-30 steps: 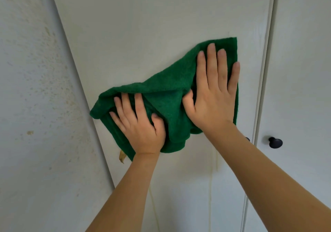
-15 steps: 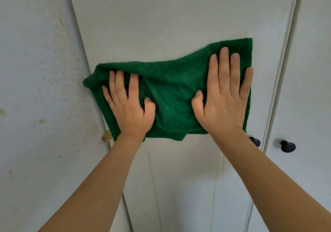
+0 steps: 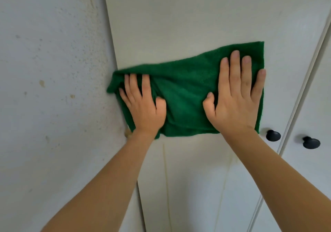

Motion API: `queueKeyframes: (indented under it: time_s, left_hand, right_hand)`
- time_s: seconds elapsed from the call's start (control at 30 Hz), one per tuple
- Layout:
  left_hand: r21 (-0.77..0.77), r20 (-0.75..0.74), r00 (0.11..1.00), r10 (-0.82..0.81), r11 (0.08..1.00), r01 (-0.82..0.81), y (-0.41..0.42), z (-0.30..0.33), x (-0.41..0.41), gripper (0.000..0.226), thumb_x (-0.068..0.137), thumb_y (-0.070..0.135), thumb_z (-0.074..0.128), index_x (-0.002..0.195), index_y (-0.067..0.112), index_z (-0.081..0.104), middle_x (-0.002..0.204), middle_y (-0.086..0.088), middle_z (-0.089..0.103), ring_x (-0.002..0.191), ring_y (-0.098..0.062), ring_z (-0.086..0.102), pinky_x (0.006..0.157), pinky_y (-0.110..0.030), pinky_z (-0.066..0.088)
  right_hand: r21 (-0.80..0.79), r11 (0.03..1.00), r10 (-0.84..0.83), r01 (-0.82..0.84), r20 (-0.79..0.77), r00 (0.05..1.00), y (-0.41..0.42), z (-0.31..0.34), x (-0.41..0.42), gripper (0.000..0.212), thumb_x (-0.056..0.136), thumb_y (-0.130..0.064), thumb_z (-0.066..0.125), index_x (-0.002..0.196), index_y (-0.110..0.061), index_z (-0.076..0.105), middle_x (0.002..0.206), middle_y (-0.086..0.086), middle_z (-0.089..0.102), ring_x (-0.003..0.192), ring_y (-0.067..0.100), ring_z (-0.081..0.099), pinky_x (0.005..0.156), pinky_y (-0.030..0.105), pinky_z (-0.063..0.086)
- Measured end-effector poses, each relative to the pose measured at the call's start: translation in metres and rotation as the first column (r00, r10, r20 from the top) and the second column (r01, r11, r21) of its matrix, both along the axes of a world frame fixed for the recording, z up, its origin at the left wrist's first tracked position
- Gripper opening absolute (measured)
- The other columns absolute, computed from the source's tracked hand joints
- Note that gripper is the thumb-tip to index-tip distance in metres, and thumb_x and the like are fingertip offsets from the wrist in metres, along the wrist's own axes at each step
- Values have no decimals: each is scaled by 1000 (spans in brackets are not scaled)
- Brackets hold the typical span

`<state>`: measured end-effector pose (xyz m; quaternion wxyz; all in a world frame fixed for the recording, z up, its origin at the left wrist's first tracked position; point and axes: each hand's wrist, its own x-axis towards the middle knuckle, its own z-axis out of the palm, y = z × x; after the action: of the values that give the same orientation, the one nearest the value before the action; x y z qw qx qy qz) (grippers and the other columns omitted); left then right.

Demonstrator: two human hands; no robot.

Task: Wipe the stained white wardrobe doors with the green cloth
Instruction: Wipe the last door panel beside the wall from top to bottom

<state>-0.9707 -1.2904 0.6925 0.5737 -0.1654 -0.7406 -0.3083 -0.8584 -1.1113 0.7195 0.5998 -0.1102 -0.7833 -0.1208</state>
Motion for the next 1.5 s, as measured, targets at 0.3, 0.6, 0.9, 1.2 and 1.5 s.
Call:
queueKeyframes:
  time_s: [0.3,0.6,0.9,1.2,1.5]
  left_hand:
    - [-9,-43,999,7,1000,-7,7,-5,0,64,84,27,39,145,7,41,153,-25,40,146,-45,28,119,-65,15]
    - [32,-59,998,5,999,-3,9,-21,1,69,86,26,38,152,7,38,160,-20,31,151,-40,21,122,-61,9]
    - [128,-49,999,-8,992,14,18,-28,6,68,88,31,32,155,16,34,165,-11,24,154,-30,12,124,-57,5]
    - [104,13,997,-75,992,74,20,-52,9,69,91,39,27,158,23,25,168,-6,13,156,-24,2,124,-54,-3]
    - [97,-121,992,42,995,-30,20,-82,-7,68,92,45,29,157,23,30,166,-8,23,155,-28,11,124,-56,5]
  right_hand:
    - [25,999,26,-25,-3,1000,1,-1,1,73,92,-35,40,157,-6,20,163,14,18,150,33,15,121,56,7]
    - [92,993,80,-79,-5,997,9,-17,3,72,95,-35,36,157,-6,16,164,14,12,152,31,9,122,54,3]
    - [261,960,149,-104,-159,976,18,-46,-7,58,104,-27,34,157,-9,19,163,14,15,151,33,13,121,56,9]
    - [252,967,80,-48,-119,990,19,-85,-11,63,101,-40,23,155,-9,27,161,12,24,148,33,19,121,54,8]
    - [201,979,31,-11,-96,995,15,-96,-10,72,92,-47,27,156,-14,26,163,8,20,150,30,14,120,58,3]
